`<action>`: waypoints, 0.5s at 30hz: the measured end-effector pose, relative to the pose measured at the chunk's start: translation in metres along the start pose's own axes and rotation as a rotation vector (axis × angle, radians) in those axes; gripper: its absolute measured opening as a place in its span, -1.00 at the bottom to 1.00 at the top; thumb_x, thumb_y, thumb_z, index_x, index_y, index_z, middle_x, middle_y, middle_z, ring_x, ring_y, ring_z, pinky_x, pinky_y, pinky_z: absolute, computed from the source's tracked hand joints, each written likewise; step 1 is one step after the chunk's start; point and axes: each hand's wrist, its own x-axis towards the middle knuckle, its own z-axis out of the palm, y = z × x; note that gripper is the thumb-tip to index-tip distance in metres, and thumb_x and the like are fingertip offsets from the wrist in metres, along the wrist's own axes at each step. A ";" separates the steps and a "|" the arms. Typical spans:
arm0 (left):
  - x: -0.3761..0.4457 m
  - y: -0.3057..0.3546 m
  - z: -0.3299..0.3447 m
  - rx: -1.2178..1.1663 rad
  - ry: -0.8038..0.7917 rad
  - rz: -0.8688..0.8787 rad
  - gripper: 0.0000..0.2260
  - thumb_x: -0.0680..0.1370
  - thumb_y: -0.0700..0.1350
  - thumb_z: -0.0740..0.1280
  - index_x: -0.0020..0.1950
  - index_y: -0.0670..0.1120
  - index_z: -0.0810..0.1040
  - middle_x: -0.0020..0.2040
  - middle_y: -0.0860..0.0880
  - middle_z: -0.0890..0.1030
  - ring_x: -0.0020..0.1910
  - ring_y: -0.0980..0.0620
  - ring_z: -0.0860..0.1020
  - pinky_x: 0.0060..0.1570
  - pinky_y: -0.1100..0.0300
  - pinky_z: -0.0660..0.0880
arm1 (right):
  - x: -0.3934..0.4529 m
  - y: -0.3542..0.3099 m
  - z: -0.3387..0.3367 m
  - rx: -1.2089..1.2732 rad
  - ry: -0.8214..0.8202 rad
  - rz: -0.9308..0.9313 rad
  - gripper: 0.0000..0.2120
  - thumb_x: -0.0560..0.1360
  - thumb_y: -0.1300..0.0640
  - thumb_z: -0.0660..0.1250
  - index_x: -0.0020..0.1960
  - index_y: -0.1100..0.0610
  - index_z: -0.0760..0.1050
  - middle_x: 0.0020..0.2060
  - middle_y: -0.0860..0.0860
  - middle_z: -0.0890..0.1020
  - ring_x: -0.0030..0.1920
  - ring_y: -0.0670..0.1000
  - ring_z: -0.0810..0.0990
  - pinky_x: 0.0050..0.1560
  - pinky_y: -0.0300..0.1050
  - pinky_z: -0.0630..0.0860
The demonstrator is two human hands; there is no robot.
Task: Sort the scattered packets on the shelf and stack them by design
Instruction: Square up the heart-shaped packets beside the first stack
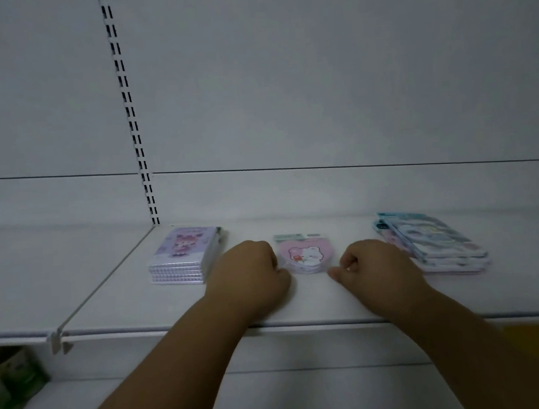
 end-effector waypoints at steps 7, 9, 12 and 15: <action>-0.001 0.002 0.001 0.042 0.003 -0.003 -0.79 0.56 0.07 0.27 -0.01 -0.02 0.59 -0.07 0.01 0.62 -0.08 0.00 0.58 -0.04 0.09 0.56 | -0.001 -0.002 -0.003 0.031 -0.023 0.032 -0.72 0.48 -0.08 0.37 -0.15 0.16 0.60 -0.21 0.08 0.63 -0.16 0.05 0.57 -0.17 -0.14 0.39; -0.001 0.002 0.002 0.049 -0.001 0.013 -0.79 0.58 0.06 0.25 0.00 -0.04 0.59 -0.07 -0.01 0.62 -0.08 -0.01 0.58 -0.04 0.08 0.56 | -0.003 -0.004 -0.005 0.026 -0.027 0.023 -0.71 0.49 -0.05 0.37 -0.15 0.20 0.61 -0.21 0.12 0.65 -0.17 0.08 0.58 -0.21 -0.15 0.35; -0.003 -0.002 0.000 0.062 -0.024 0.023 -0.78 0.59 0.05 0.25 0.03 -0.06 0.59 -0.06 -0.03 0.62 -0.08 -0.02 0.58 -0.04 0.09 0.56 | -0.007 -0.010 -0.007 0.022 -0.038 0.032 -0.70 0.49 -0.03 0.37 -0.15 0.22 0.62 -0.23 0.15 0.65 -0.18 0.10 0.59 -0.20 -0.14 0.37; -0.005 -0.009 -0.002 0.066 -0.025 0.029 -0.79 0.59 0.03 0.26 0.04 -0.05 0.60 -0.05 -0.02 0.62 -0.11 0.01 0.55 -0.10 0.16 0.49 | -0.012 -0.018 -0.008 0.029 -0.068 0.038 -0.71 0.48 -0.01 0.38 -0.15 0.24 0.63 -0.24 0.18 0.65 -0.19 0.11 0.58 -0.18 -0.13 0.41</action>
